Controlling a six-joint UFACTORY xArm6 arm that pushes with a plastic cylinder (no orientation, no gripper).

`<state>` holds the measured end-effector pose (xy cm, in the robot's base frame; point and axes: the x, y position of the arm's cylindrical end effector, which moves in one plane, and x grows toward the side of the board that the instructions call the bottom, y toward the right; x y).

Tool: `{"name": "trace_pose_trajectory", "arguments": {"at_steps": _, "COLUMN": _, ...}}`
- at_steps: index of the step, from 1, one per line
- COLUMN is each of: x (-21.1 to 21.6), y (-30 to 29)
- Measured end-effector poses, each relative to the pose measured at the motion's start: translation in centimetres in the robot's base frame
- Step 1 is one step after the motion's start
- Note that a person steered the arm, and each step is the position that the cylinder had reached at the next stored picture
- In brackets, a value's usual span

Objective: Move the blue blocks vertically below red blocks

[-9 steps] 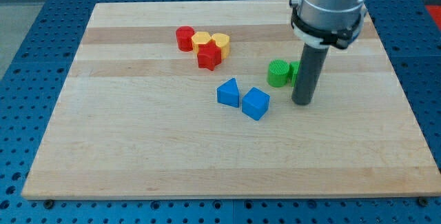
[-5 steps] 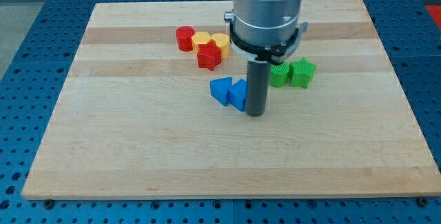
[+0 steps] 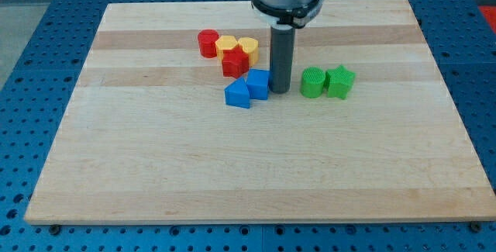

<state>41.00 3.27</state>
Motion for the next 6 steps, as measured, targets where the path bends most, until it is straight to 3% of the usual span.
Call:
{"name": "trace_pose_trajectory", "arguments": {"at_steps": 2, "x": -1.9, "y": -0.7}}
{"name": "trace_pose_trajectory", "arguments": {"at_steps": 6, "x": 3.5, "y": -7.8}}
